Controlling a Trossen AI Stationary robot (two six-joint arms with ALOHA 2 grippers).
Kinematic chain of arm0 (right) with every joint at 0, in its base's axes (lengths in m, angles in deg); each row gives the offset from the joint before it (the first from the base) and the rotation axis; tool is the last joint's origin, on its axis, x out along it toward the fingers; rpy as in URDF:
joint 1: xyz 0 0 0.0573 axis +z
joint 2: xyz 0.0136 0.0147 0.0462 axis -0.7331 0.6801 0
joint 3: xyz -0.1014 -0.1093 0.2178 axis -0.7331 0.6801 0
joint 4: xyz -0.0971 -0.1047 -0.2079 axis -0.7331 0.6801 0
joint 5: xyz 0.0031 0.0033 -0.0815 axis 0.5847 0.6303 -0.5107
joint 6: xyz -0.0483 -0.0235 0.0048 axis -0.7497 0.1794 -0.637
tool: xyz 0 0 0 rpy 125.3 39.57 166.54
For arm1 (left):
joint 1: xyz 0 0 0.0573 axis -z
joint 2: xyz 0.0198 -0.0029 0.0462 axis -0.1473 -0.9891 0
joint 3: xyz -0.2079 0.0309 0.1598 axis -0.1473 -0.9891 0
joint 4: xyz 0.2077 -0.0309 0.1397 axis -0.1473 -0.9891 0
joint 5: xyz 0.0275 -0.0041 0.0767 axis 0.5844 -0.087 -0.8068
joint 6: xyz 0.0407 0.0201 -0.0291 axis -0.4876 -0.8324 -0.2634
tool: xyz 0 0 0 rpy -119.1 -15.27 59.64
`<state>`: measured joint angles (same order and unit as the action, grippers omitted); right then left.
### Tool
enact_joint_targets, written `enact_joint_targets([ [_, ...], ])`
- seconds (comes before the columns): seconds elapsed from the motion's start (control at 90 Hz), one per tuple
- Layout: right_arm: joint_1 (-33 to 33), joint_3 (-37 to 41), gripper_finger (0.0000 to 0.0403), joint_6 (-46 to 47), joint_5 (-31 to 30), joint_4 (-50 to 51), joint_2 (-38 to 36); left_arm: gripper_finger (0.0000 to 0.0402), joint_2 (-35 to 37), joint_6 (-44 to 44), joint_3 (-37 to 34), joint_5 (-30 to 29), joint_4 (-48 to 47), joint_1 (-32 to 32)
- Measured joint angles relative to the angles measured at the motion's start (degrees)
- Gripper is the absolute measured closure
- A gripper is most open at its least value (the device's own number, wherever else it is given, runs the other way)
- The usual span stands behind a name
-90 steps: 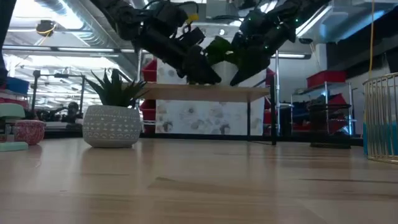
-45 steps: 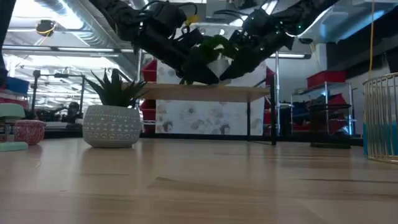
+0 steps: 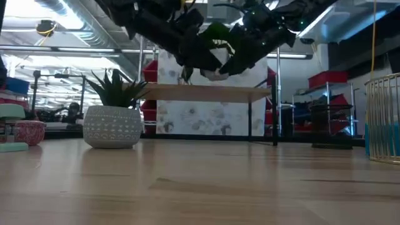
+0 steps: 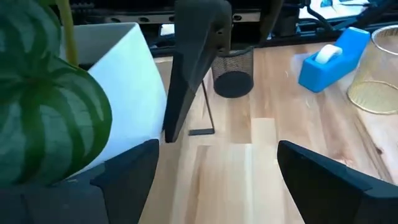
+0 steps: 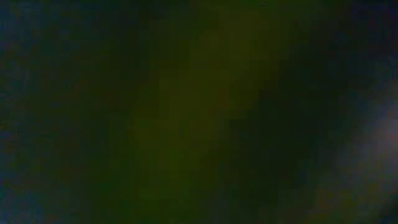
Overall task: Stock shelves
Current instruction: Remove the potted plant on the shelf
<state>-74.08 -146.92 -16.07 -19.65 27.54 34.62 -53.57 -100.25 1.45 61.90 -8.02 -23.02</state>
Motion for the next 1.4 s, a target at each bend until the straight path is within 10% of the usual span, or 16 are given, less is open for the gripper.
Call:
enact_joint_targets([
  [0.667,1.96,0.01,0.013,1.72,-8.66,-1.22,0.11,0.0087,0.07,0.34,0.2,-1.55,-3.12,0.8],
  [1.156,2.94,0.01,0.0132,2.39,-10.54,1.92,-8.32,0.0087,10.4,9.82,0.2,-13.16,-19.14,11.37],
  [1.4,13.72,-0.01,0.0132,5.68,-11.43,7.94,-11.87,0.0087,16.98,14.16,0.15,-26.76,-23.98,23.66],
])
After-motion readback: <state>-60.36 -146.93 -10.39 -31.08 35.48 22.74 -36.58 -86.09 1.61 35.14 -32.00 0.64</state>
